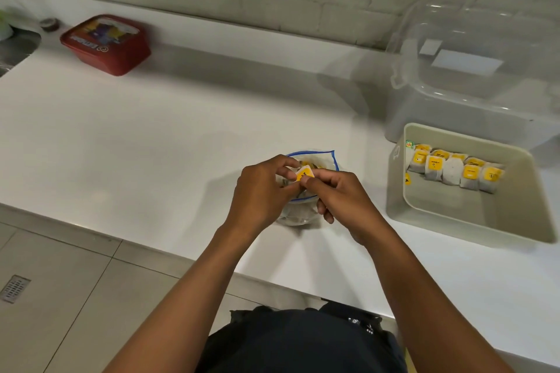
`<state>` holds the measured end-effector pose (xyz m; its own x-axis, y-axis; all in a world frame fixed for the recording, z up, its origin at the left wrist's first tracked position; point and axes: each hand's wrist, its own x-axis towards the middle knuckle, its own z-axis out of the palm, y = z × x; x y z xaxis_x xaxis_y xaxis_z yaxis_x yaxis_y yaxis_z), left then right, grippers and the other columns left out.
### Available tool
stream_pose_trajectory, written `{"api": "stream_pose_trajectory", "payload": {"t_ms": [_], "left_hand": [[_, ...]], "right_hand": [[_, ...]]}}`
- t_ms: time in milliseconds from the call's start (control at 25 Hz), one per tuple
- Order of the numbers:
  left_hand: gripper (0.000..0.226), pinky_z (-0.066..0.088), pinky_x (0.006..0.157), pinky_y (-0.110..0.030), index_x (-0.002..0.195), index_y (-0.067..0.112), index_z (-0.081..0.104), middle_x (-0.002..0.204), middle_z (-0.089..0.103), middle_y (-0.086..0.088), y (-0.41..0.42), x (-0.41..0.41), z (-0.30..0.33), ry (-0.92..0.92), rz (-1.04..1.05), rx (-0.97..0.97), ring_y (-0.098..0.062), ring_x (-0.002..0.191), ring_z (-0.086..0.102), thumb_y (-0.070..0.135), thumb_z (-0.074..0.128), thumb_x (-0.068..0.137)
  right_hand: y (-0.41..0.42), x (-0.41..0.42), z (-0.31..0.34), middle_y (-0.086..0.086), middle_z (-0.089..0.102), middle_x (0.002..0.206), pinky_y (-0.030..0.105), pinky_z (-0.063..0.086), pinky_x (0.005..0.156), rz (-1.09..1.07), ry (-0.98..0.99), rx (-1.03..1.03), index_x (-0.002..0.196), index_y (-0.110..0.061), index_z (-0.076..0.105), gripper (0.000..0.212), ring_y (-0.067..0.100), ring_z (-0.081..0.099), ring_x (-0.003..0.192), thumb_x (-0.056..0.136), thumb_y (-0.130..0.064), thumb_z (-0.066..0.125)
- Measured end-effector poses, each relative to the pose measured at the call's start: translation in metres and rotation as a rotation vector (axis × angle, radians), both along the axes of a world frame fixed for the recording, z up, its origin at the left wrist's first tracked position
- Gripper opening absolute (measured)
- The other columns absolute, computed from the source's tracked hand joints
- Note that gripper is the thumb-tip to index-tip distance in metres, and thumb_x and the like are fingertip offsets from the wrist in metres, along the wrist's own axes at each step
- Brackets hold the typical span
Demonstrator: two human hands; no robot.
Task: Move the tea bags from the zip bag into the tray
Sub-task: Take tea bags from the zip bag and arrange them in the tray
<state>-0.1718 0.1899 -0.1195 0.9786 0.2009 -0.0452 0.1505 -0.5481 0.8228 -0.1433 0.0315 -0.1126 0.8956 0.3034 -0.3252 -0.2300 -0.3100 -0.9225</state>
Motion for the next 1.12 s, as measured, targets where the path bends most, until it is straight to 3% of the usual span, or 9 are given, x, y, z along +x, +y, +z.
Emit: {"api": "stream_pose_trajectory", "payload": {"t_ms": [120, 240, 320, 480, 600, 680, 800, 960, 1120], "left_hand": [[0.031, 0.054, 0.067, -0.033, 0.106, 0.042, 0.067, 0.087, 0.068, 0.016, 0.002, 0.000, 0.001, -0.055, -0.027, -0.017, -0.007, 0.057, 0.062, 0.035, 0.080, 0.078], [0.037, 0.050, 0.069, -0.024, 0.120, 0.045, 0.063, 0.101, 0.066, 0.019, 0.010, 0.007, 0.010, -0.160, -0.178, 0.142, -0.004, 0.059, 0.061, 0.036, 0.073, 0.085], [0.029, 0.048, 0.067, -0.023, 0.116, 0.045, 0.065, 0.104, 0.067, 0.019, 0.014, 0.013, 0.014, -0.215, -0.242, 0.314, -0.003, 0.063, 0.059, 0.038, 0.068, 0.088], [0.009, 0.049, 0.060, -0.027, 0.093, 0.037, 0.071, 0.088, 0.068, 0.016, 0.024, 0.022, 0.016, -0.258, -0.182, 0.468, -0.004, 0.061, 0.050, 0.031, 0.065, 0.091], [0.008, 0.045, 0.056, -0.024, 0.092, 0.035, 0.068, 0.088, 0.068, 0.017, 0.032, 0.022, 0.012, -0.283, -0.102, 0.539, -0.005, 0.059, 0.051, 0.031, 0.061, 0.092], [0.007, 0.046, 0.053, -0.025, 0.091, 0.034, 0.066, 0.088, 0.066, 0.015, 0.030, 0.018, 0.008, -0.304, -0.060, 0.574, -0.008, 0.058, 0.054, 0.033, 0.059, 0.093], [0.007, 0.046, 0.050, -0.026, 0.092, 0.034, 0.065, 0.090, 0.063, 0.014, 0.024, 0.013, -0.001, -0.300, -0.052, 0.587, -0.010, 0.059, 0.056, 0.034, 0.059, 0.094], [0.005, 0.049, 0.056, -0.025, 0.096, 0.034, 0.065, 0.106, 0.062, 0.016, 0.028, 0.011, -0.004, -0.296, -0.123, 0.536, -0.005, 0.076, 0.060, 0.034, 0.060, 0.094], [0.007, 0.051, 0.060, -0.028, 0.097, 0.034, 0.066, 0.098, 0.065, 0.014, 0.029, 0.011, -0.005, -0.293, -0.158, 0.555, -0.008, 0.080, 0.064, 0.034, 0.058, 0.096]], "right_hand": [[-0.003, 0.003, 0.003, -0.004, 0.057, 0.057, 0.025, 0.040, 0.049, -0.065, -0.134, -0.097, 0.087, -0.022, 0.077, 0.020, 0.014, 0.045, 0.052, 0.096, -0.027, 0.060], [-0.006, 0.011, 0.007, -0.014, 0.063, 0.062, 0.028, 0.044, 0.061, 0.088, -0.429, -0.411, 0.088, -0.029, 0.076, 0.020, 0.009, 0.053, 0.058, 0.097, -0.032, 0.059], [-0.003, 0.016, 0.012, -0.020, 0.063, 0.062, 0.024, 0.041, 0.061, 0.136, -0.507, -0.466, 0.089, -0.031, 0.076, 0.019, 0.005, 0.055, 0.063, 0.097, -0.031, 0.059], [-0.007, 0.028, 0.018, -0.012, 0.075, 0.087, 0.024, 0.051, 0.075, 0.014, -0.484, -0.374, 0.103, -0.025, 0.078, 0.016, -0.008, 0.058, 0.060, 0.093, -0.028, 0.065], [-0.009, 0.031, 0.010, -0.005, 0.075, 0.099, 0.031, 0.053, 0.081, 0.014, -0.544, -0.595, 0.109, -0.032, 0.075, 0.022, 0.009, 0.068, 0.078, 0.095, -0.026, 0.059], [-0.004, 0.025, -0.001, -0.001, 0.072, 0.104, 0.032, 0.051, 0.077, 0.135, -0.578, -0.873, 0.113, -0.040, 0.070, 0.028, 0.028, 0.066, 0.094, 0.094, -0.028, 0.054], [0.008, 0.019, -0.017, 0.000, 0.068, 0.100, 0.028, 0.041, 0.065, 0.221, -0.563, -1.087, 0.110, -0.035, 0.070, 0.029, 0.028, 0.065, 0.088, 0.093, -0.021, 0.050], [0.017, 0.023, -0.025, 0.001, 0.068, 0.101, 0.028, 0.040, 0.064, 0.152, -0.500, -1.148, 0.105, -0.027, 0.070, 0.021, 0.024, 0.066, 0.087, 0.094, -0.019, 0.053], [0.029, 0.022, -0.028, -0.001, 0.067, 0.101, 0.028, 0.039, 0.064, 0.114, -0.538, -1.118, 0.102, -0.023, 0.068, 0.016, 0.022, 0.066, 0.087, 0.094, -0.031, 0.057]]}}
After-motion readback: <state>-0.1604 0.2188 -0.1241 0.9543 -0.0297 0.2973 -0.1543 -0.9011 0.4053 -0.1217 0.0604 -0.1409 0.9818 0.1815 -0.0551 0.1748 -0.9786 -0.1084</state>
